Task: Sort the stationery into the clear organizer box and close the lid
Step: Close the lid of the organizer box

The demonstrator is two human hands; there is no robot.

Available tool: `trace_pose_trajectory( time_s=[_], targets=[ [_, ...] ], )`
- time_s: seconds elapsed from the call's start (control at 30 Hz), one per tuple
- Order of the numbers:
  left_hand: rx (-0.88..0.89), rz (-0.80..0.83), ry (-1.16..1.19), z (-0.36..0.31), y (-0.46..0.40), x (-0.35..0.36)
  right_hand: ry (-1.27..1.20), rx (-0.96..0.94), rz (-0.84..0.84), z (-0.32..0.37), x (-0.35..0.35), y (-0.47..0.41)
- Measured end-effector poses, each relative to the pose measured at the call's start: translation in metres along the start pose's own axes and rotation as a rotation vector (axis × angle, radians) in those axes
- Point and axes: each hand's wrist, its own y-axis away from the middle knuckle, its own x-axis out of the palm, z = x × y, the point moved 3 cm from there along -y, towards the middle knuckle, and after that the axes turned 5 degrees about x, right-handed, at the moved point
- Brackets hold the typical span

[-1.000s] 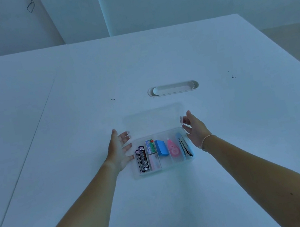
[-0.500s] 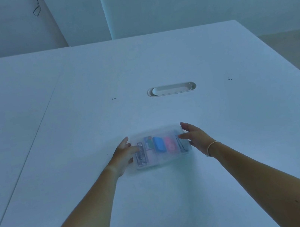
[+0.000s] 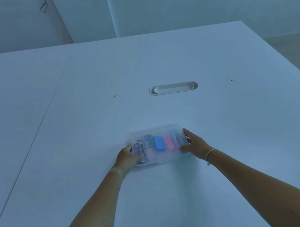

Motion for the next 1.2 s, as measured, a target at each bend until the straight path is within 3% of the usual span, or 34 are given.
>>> trace_pose_trajectory(
  time_s=[0.33,0.63,1.2],
  targets=[
    [0.009,0.006,0.05,-0.012,-0.016,0.002,-0.082,0.04,-0.083,0.004,-0.008,0.0],
    [0.057,0.028,0.038,-0.058,-0.055,0.018,-0.101,0.036,-0.179,0.023,-0.056,-0.022],
    [-0.018,0.042,0.012,-0.049,-0.09,0.032,-0.105,0.087,-0.14,0.008,-0.064,-0.058]
  ],
)
